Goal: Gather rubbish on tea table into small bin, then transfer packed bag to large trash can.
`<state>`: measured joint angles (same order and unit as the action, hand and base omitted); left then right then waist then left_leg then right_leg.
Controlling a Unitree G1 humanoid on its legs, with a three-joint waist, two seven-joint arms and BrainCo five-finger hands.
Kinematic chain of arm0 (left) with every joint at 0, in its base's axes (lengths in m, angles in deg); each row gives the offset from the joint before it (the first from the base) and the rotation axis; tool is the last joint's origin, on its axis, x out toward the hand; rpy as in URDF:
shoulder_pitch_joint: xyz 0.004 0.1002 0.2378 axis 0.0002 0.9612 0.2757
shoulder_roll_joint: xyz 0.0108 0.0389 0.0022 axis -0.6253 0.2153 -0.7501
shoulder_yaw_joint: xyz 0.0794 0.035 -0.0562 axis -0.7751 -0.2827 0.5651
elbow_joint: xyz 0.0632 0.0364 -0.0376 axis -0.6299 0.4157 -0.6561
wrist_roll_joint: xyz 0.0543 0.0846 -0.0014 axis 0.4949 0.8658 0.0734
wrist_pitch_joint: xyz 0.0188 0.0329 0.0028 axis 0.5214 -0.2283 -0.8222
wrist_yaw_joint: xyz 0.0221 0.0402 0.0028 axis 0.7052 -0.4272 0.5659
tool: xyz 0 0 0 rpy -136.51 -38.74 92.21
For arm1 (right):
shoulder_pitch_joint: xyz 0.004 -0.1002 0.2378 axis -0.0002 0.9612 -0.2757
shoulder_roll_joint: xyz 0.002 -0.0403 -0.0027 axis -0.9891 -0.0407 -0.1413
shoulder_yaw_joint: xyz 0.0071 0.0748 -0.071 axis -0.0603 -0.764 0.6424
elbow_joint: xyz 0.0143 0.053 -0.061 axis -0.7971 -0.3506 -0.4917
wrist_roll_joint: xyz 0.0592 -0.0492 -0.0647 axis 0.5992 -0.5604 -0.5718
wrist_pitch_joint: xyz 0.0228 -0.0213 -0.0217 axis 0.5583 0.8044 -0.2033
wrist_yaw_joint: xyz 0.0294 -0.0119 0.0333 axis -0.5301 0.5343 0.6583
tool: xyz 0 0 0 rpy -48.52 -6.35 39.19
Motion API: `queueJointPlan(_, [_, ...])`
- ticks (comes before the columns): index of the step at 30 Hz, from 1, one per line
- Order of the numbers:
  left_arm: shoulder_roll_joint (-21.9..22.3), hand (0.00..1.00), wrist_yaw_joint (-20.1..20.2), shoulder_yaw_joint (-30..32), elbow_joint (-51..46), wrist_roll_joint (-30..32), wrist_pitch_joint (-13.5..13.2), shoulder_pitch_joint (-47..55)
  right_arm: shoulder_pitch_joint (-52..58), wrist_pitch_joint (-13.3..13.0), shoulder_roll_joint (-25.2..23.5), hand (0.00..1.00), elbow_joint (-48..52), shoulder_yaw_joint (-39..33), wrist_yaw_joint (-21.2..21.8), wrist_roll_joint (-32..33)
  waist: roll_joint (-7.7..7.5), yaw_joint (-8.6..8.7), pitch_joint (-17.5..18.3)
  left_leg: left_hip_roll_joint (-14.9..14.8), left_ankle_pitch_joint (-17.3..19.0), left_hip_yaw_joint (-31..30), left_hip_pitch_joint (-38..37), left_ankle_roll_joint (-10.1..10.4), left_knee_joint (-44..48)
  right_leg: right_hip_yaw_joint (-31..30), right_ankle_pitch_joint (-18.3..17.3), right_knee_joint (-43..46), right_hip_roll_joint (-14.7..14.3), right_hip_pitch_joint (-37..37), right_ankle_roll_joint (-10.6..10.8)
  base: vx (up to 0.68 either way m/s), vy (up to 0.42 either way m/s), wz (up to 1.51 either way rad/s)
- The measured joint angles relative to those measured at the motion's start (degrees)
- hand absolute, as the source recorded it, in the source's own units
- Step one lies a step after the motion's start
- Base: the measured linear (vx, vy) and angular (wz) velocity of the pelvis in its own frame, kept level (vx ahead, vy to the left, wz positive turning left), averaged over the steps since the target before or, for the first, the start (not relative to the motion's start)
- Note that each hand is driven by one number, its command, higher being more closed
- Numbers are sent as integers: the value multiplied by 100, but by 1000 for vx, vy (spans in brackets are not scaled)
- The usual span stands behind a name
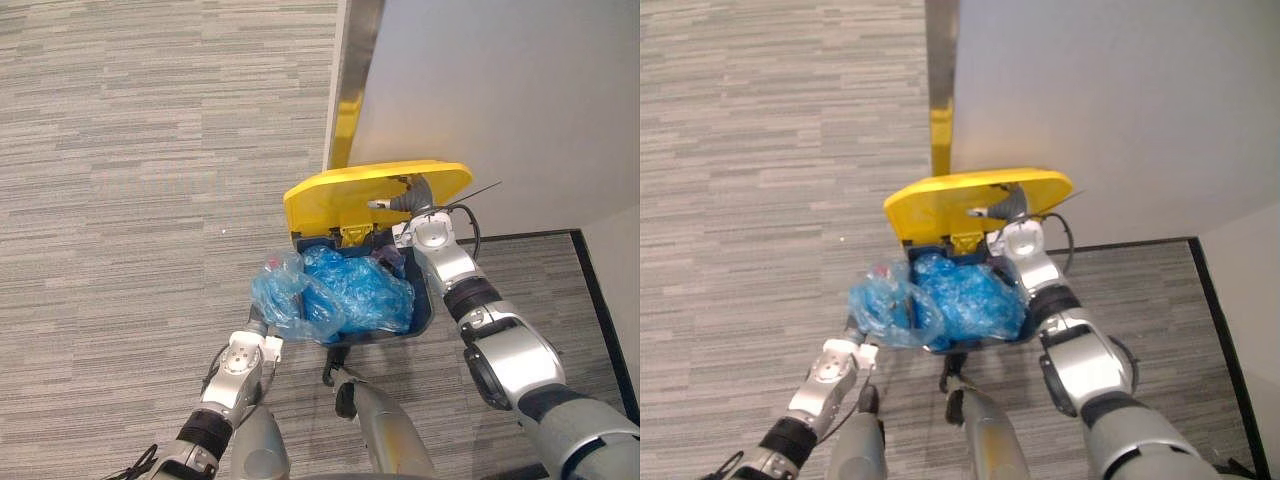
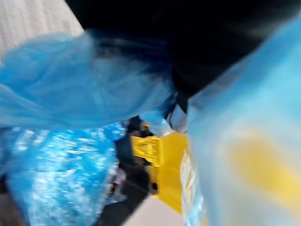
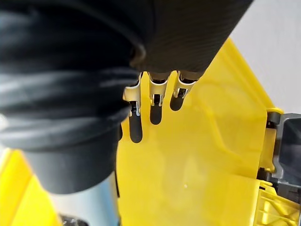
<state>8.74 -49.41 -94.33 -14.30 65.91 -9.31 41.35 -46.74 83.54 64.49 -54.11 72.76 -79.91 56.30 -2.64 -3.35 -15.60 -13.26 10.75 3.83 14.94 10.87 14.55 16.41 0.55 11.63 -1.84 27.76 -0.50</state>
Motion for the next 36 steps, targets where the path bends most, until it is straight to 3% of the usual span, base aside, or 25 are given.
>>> queueJointPlan(4, [-66, 100, 9, -104, -638, -202, -35, -29, -178, 45, 133, 0, -11, -6, 15, 0, -8, 21, -182, 8, 9, -110, 14, 10, 64, 12, -6, -10, -1, -52, 9, -3, -4, 8])
queueJointPlan(14, [-41, 100, 116, -931, -1874, -316, -78, -469, -183, 45, 132, 0, 7, 1, 189, -11, -8, 90, -188, -11, 96, 15, -11, 68, 174, -120, 8, -6, -44, -52, 23, 19, 3, -6])
queueJointPlan(21, [198, 100, 61, -1508, -1915, -273, -93, -1003, -179, 45, 135, 0, 134, 7, 198, -55, -6, 131, -260, -89, 199, 29, 15, 103, 289, -136, -10, 38, -102, -51, 52, 29, -2, -3])
queueJointPlan(23, [289, 100, 37, -1596, -1730, -160, -102, -1282, -167, 45, 177, 0, 308, 7, 188, -67, 5, 142, -323, -132, 236, 7, 116, 125, 397, -118, -34, 87, -116, 6, 89, 0, -15, 3])
queueJointPlan(27, [498, 100, -201, -1609, -358, 294, 14, -2254, -101, 44, 336, 0, 899, 9, 176, -71, -5, 262, -467, -169, 260, -84, 397, 159, 480, -65, -125, 326, -94, 325, 228, -7, -48, 5])
queueJointPlan(32, [615, 100, -441, -1535, 1119, 950, 285, -3159, 19, 37, 335, 0, 1187, 2, 136, -85, -34, 338, -480, -328, 299, -90, 860, 271, 743, 84, -120, 566, -117, 762, 219, 28, -65, -3])
queueJointPlan(36, [833, 100, -562, -1394, 1685, 1430, 442, -3542, 163, 38, 299, 0, 1479, -2, -1, -85, -84, 355, -545, -407, 347, 50, 1138, 297, 1050, 90, -160, 613, -117, 943, 191, -16, -24, -2])
